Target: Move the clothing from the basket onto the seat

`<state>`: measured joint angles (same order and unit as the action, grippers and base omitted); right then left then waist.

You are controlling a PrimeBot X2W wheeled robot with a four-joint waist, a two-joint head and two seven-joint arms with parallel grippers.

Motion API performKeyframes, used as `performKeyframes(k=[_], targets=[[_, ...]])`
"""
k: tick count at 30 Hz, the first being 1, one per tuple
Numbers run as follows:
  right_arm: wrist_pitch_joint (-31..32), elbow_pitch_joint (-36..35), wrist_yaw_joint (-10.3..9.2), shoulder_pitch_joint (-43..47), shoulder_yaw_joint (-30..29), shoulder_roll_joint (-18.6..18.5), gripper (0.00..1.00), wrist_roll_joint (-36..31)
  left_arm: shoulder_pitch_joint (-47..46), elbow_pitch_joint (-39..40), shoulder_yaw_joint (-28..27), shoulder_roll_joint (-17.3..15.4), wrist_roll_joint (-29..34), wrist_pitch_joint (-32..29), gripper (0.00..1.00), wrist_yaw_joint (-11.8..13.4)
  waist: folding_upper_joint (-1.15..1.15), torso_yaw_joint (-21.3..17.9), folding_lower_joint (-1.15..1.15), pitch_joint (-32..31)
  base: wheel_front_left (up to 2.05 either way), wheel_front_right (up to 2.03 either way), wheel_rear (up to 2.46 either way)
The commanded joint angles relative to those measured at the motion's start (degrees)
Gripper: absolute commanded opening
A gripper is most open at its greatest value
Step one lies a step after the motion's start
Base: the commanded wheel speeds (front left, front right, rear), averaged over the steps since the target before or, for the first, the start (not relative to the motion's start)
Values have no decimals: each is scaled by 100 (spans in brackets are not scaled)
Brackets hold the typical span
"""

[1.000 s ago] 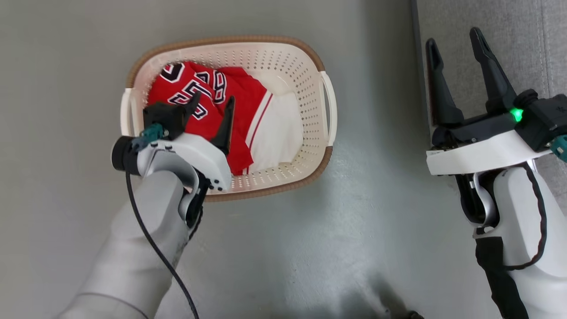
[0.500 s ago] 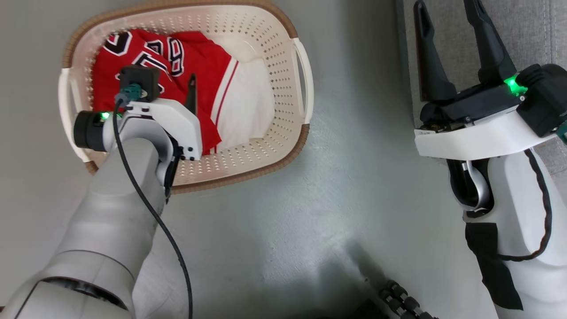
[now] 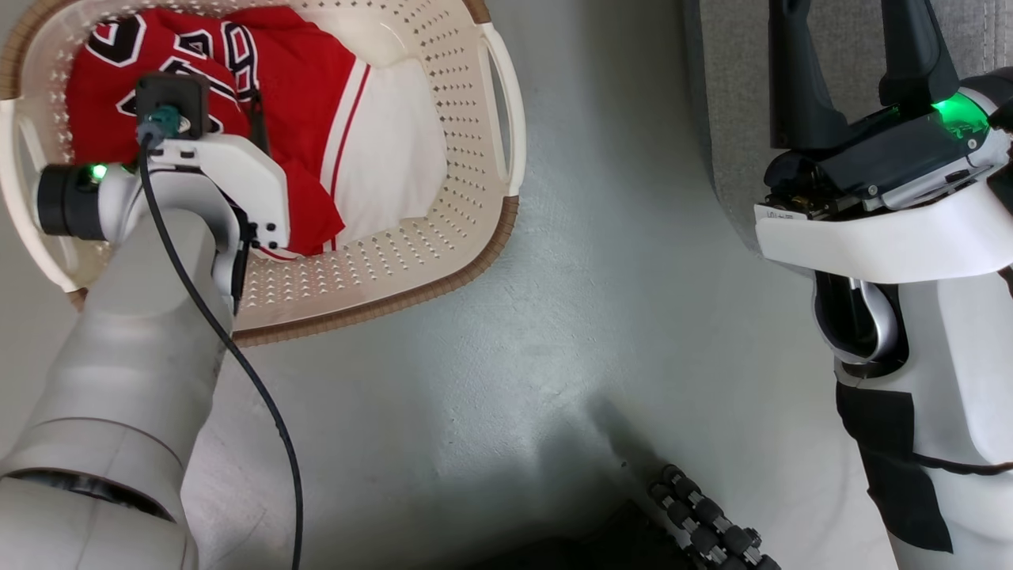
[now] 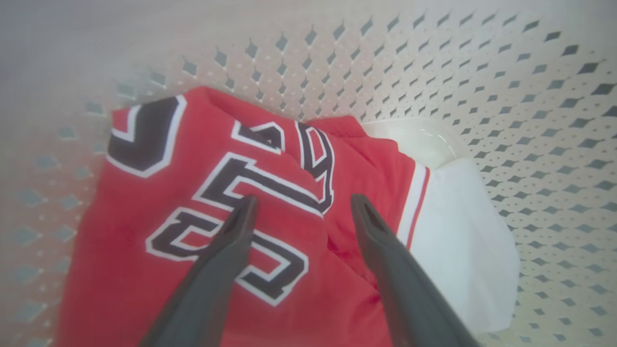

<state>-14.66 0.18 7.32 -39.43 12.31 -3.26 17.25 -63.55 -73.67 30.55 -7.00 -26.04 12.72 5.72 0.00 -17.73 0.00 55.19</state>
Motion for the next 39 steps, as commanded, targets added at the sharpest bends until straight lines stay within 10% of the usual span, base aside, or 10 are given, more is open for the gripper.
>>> performKeyframes(k=[1, 13, 14, 16, 39], targets=[[-34, -216, 17, 127, 76, 37, 100, 42, -50, 14, -30, -159, 101, -36, 100, 122, 0, -50, 0, 69, 0, 0, 0], [-34, -398, 17, 186, 10, 37, 100, 149, -193, -17, 128, -399, 188, -411, 100, 354, 0, -204, 0, 269, 0, 0, 0], [-34, -407, 17, 192, -5, 37, 100, 149, -189, -18, 137, -397, 183, -450, 83, 349, 0, -205, 0, 275, 0, 0, 0], [-34, -423, 17, 200, -33, 38, 100, 143, -185, -20, 169, -386, 190, -492, 0, 351, 0, -202, 0, 288, 0, 0, 0], [-34, 158, 17, 461, -281, 38, 100, 26, 596, 48, 217, 166, -112, 206, 0, -415, 0, 1, 0, -1143, 0, 0, 0]])
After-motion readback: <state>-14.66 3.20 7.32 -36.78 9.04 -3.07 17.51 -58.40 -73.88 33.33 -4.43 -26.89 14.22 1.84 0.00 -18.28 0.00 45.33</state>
